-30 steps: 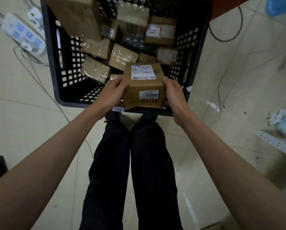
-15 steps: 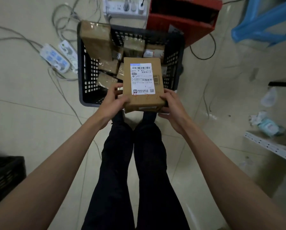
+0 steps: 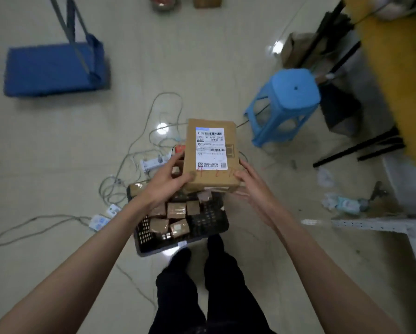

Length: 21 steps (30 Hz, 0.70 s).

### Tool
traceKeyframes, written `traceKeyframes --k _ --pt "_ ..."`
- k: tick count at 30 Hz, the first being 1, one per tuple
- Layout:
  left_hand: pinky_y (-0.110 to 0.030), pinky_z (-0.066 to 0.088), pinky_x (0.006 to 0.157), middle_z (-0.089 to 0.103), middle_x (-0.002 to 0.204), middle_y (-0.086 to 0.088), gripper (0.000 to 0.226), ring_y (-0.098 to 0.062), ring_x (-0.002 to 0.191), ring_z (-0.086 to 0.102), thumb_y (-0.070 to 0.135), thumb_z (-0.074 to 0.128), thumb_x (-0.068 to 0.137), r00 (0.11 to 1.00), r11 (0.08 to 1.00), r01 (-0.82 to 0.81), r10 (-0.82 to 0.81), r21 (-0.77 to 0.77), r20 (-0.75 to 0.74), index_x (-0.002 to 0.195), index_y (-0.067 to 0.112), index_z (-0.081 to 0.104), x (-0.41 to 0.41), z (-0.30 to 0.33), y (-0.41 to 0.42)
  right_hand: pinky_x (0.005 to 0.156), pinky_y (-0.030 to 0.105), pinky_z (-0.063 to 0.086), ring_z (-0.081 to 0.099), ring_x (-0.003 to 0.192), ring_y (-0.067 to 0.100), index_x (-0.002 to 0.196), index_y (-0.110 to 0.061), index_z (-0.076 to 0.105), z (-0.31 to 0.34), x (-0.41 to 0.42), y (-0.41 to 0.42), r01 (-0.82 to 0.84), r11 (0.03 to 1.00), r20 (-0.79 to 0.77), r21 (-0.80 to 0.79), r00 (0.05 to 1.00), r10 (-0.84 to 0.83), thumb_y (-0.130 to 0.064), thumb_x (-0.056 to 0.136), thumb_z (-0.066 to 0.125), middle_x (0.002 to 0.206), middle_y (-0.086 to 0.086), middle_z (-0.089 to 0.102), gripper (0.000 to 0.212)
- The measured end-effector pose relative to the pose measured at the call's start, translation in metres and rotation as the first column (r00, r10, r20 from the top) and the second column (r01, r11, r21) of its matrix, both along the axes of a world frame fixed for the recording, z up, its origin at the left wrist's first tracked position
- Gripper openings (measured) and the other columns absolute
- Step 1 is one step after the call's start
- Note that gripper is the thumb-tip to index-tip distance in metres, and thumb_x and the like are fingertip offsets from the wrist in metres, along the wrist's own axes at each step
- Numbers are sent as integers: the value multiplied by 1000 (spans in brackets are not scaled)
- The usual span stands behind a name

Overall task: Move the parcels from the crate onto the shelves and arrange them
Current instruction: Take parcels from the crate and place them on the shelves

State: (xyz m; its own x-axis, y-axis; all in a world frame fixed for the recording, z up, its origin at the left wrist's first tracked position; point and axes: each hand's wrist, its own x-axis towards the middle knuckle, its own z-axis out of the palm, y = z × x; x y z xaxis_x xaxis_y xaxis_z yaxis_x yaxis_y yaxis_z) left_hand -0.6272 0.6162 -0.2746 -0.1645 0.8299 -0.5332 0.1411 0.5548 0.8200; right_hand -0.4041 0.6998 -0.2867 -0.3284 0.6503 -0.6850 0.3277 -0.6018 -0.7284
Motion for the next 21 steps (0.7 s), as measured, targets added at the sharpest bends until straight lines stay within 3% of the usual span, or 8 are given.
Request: traceKeyframes --k 2,4,6,9,13,17,19,21 --pt "-37 50 99 53 130 11 72 -16 117 59 29 69 87 994 992 106 -103 66 -41 149 37 32 5 31 20 81 30 51 67 102 11 141 -44 42 36 14 -2 64 995 -4 82 998 -64 -29 102 48 118 -14 68 42" --pt "-23 52 92 53 131 9 72 -11 112 61 24 68 87 976 969 215 -208 125 -63 149 34 33 17 59 35 90 34 51 65 105 11 140 -46 44 62 33 -12 144 980 -10 137 990 -144 -30 103 47 118 -15 67 40" --pt "-10 51 74 52 132 7 70 -4 101 63 19 67 89 944 928 327 -314 176 -98 148 32 33 30 83 43 99 38 47 64 112 11 135 -50 45 86 50 -27 199 959 -36 202 980 -196 -31 103 48 124 -14 66 38" --pt "-19 54 72 52 134 5 79 -6 95 68 31 70 78 868 840 495 -471 222 -156 148 36 32 56 113 48 88 27 52 64 108 9 131 -50 51 124 77 -58 224 915 -3 335 972 -236 -28 97 59 124 -11 66 41" --pt "-30 56 84 52 132 5 85 -9 95 68 40 74 76 710 663 704 -665 255 -231 148 34 30 111 156 53 83 24 57 64 106 6 142 -43 46 164 125 -103 257 850 99 460 936 -337 -25 89 67 123 -9 65 60" --pt "-16 51 72 51 133 2 76 -8 94 66 24 71 87 522 445 849 -787 284 -328 150 29 27 186 200 57 78 18 53 64 96 -5 140 -35 47 210 184 -148 360 771 122 525 865 -487 -24 90 65 118 -12 68 54" --pt "-20 52 76 53 132 2 86 -9 92 67 29 77 81 425 333 898 -824 286 -374 150 26 26 226 222 55 87 25 55 65 104 4 141 -33 48 233 213 -174 389 713 130 583 822 -554 -29 91 66 120 -10 68 53" --pt "-26 53 86 59 124 8 102 -6 96 67 43 83 64 334 227 928 -856 294 -395 149 25 30 267 244 48 84 24 56 64 106 9 140 -31 48 254 243 -202 418 663 125 620 783 -610 -24 90 71 121 -6 67 56"
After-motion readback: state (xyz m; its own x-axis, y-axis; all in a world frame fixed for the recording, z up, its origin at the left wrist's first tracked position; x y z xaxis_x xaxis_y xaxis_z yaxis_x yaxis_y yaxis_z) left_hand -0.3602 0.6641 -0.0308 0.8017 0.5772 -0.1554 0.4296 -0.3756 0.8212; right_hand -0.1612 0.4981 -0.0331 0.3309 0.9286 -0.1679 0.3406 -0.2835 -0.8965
